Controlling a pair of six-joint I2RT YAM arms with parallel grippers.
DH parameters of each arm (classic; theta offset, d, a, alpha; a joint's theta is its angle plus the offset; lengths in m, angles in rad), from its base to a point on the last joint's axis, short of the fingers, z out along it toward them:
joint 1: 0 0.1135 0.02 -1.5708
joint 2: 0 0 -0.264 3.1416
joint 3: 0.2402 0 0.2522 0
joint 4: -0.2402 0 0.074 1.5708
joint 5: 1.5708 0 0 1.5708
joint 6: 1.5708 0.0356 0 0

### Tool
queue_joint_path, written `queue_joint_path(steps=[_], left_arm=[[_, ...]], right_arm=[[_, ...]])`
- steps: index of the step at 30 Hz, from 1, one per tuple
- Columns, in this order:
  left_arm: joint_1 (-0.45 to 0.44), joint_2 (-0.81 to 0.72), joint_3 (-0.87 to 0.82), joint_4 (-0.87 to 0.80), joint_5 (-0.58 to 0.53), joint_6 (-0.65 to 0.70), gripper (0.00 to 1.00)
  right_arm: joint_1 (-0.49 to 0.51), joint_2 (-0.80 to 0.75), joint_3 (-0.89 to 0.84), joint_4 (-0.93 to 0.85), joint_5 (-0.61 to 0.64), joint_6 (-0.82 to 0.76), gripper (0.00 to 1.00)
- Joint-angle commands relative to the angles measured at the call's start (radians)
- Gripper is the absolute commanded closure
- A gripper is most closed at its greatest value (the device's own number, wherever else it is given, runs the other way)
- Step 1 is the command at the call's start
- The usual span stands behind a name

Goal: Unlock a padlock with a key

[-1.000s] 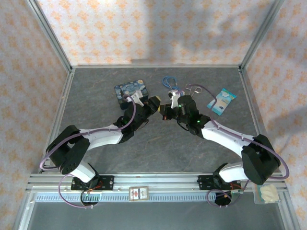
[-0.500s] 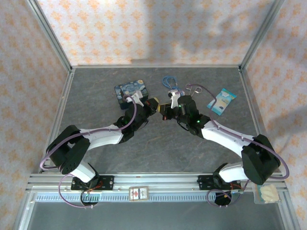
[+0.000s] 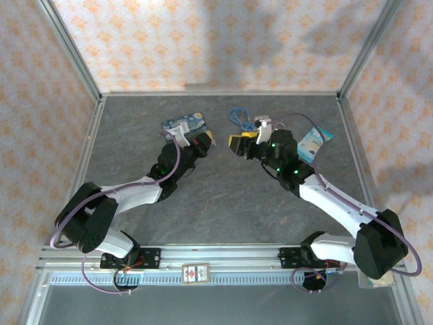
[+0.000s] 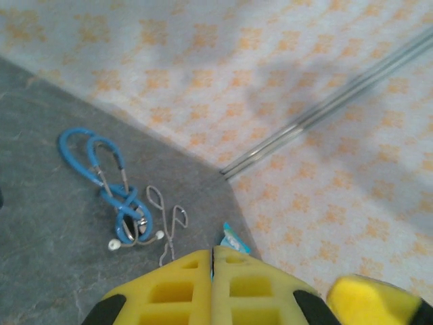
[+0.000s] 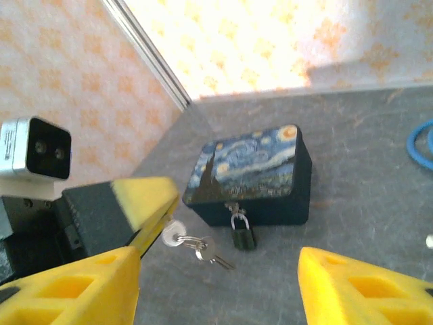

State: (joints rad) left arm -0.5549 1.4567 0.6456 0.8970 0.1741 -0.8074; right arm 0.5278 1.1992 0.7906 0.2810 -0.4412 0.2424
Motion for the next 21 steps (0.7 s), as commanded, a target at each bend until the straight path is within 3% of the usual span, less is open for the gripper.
queue_joint_path(steps=[1,8,14,21], left_arm=[[0.026,-0.041,-0.025,0.191,0.202,0.101,1.00],[0.036,-0.068,-0.062,0.337,0.350,0.152,1.00],[0.036,-0.018,-0.083,0.527,0.355,0.040,1.00],[0.027,0.056,-0.059,0.626,0.379,-0.053,1.00]], right_arm=[[-0.051,-0.005,-0.043,0.153,-0.194,0.084,0.38],[-0.060,0.066,-0.117,0.535,-0.398,0.282,0.45],[-0.051,0.131,-0.188,0.871,-0.438,0.441,0.46],[-0.003,0.197,-0.174,0.971,-0.436,0.484,0.49]])
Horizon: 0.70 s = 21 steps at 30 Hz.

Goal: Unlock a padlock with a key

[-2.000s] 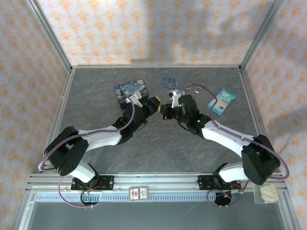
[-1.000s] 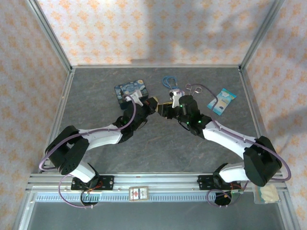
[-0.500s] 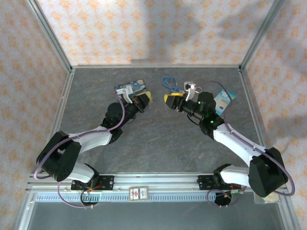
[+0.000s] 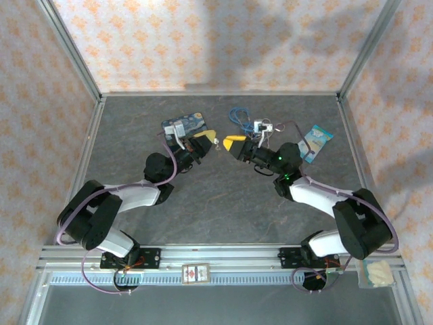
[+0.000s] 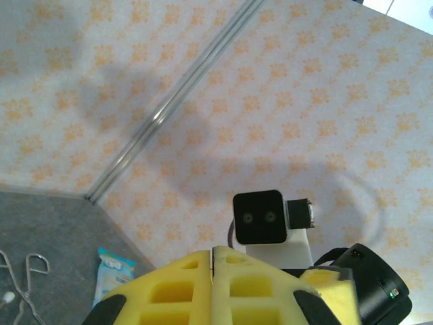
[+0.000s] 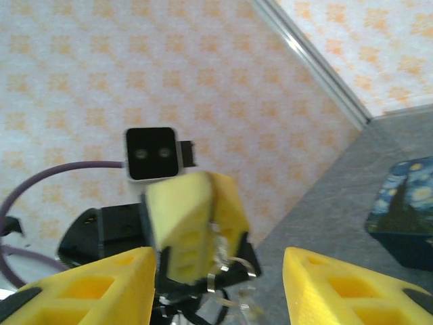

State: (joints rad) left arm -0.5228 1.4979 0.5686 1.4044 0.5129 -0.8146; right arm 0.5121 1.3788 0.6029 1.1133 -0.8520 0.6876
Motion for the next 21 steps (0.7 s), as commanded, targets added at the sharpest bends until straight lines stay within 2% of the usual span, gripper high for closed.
queue_joint_path(steps=[1,13,21], left_arm=[[-0.008,0.013,0.019,0.109,0.039,-0.042,1.00],[-0.035,-0.015,-0.006,0.089,-0.003,-0.019,1.00],[-0.036,-0.026,-0.016,0.105,-0.043,-0.019,1.00]], right_arm=[[0.012,0.026,0.019,0.141,-0.028,0.040,0.50],[0.039,0.134,0.081,0.190,-0.059,0.068,0.65],[0.042,0.129,0.061,0.192,-0.050,0.084,0.66]])
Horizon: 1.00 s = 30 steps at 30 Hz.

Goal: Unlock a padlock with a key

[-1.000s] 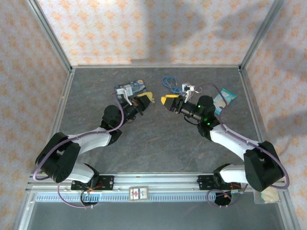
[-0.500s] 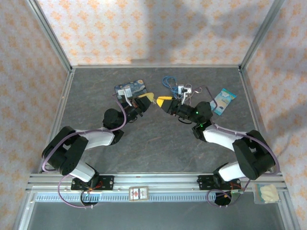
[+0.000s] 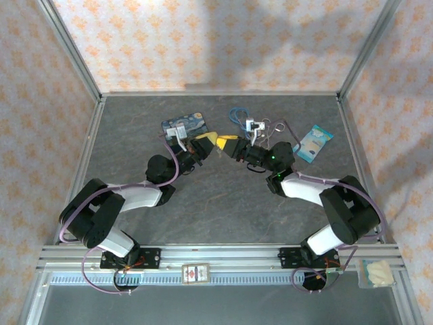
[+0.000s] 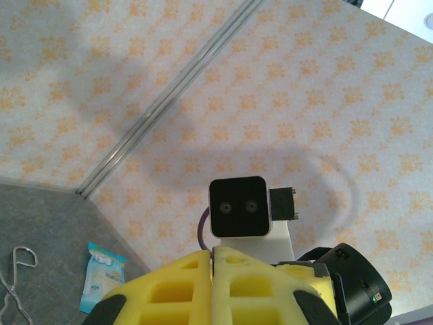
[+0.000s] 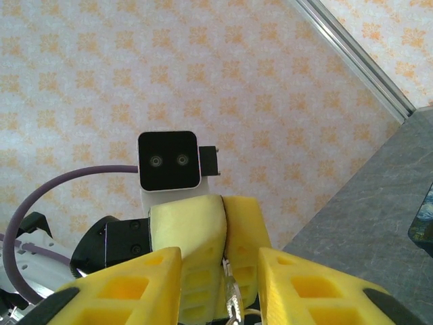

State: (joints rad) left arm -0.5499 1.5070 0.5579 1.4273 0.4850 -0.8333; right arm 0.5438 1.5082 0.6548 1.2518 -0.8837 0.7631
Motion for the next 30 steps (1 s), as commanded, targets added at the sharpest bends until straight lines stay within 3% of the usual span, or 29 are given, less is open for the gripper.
queue_joint_path(steps=[1,14,30], left_arm=[[-0.009,-0.034,-0.008,0.087,-0.018,-0.002,1.00],[-0.011,-0.028,-0.009,0.119,-0.025,-0.033,1.00],[-0.025,0.016,-0.001,0.155,-0.026,-0.061,1.00]], right_arm=[[0.010,0.002,0.007,0.055,-0.016,0.010,0.66],[0.010,0.017,0.014,0.059,-0.003,0.018,0.71],[0.016,0.105,0.046,0.199,-0.030,0.111,0.79]])
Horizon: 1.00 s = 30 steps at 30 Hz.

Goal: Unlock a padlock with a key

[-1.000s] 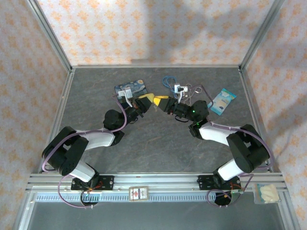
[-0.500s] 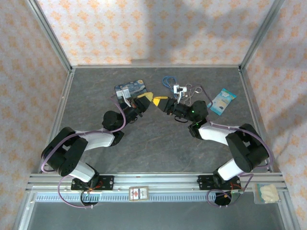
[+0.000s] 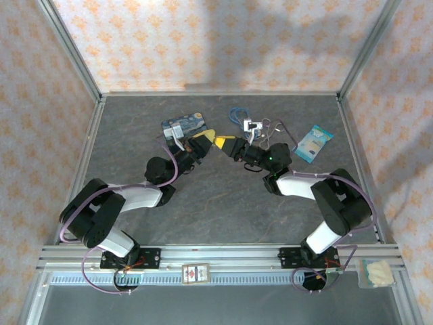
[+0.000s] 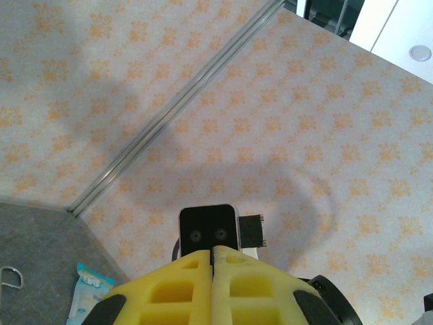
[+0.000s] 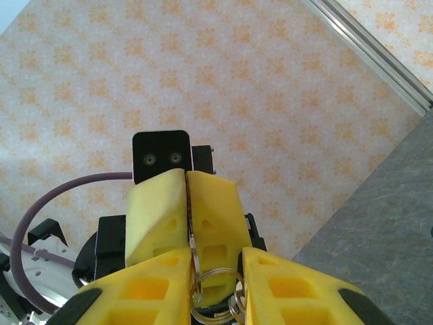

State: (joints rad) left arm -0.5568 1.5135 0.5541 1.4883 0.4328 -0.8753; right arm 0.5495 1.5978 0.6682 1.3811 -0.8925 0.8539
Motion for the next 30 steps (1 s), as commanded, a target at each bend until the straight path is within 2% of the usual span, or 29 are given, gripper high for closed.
queue_joint_path(steps=[1,5,6,11,12,13,14,15,17,18,22,27,30], left_arm=[[-0.020,0.012,0.003,0.097,0.026,-0.022,1.00],[-0.020,0.020,-0.002,0.113,0.019,-0.030,1.00],[-0.019,0.019,-0.002,0.113,0.018,-0.030,1.00],[-0.018,0.003,-0.010,0.102,0.001,-0.022,1.00],[-0.017,-0.008,-0.015,0.093,-0.009,-0.016,0.91],[-0.010,-0.021,-0.020,0.080,-0.017,-0.012,0.77],[0.002,-0.040,-0.029,0.063,-0.029,-0.007,0.53],[0.014,-0.063,-0.040,0.042,-0.045,0.001,0.35],[0.040,-0.112,-0.065,-0.007,-0.073,0.024,0.11],[0.052,-0.139,-0.074,-0.044,-0.086,0.043,0.06],[0.095,-0.237,-0.095,-0.259,-0.172,0.094,0.04],[0.164,-0.299,-0.129,-0.510,-0.303,0.041,0.05],[0.184,-0.304,-0.137,-0.628,-0.336,0.027,0.07]], right_arm=[[0.010,0.017,0.036,0.071,-0.023,0.021,0.81],[0.010,0.031,0.046,0.072,-0.040,0.021,0.93],[0.009,0.033,0.047,0.072,-0.041,0.022,0.98],[0.010,0.028,0.031,0.054,-0.029,-0.005,1.00],[0.009,0.025,0.032,0.033,-0.028,-0.019,1.00],[0.009,0.021,0.032,0.011,-0.029,-0.036,1.00],[0.010,0.014,0.028,-0.024,-0.027,-0.058,1.00],[0.010,0.005,0.026,-0.061,-0.022,-0.082,1.00],[0.010,-0.017,0.017,-0.127,-0.010,-0.129,1.00],[0.009,-0.029,0.014,-0.160,-0.004,-0.154,1.00],[0.009,-0.072,0.006,-0.261,0.015,-0.224,1.00],[0.009,-0.131,0.004,-0.411,0.064,-0.338,1.00],[0.012,-0.170,0.014,-0.529,0.119,-0.429,1.00]])
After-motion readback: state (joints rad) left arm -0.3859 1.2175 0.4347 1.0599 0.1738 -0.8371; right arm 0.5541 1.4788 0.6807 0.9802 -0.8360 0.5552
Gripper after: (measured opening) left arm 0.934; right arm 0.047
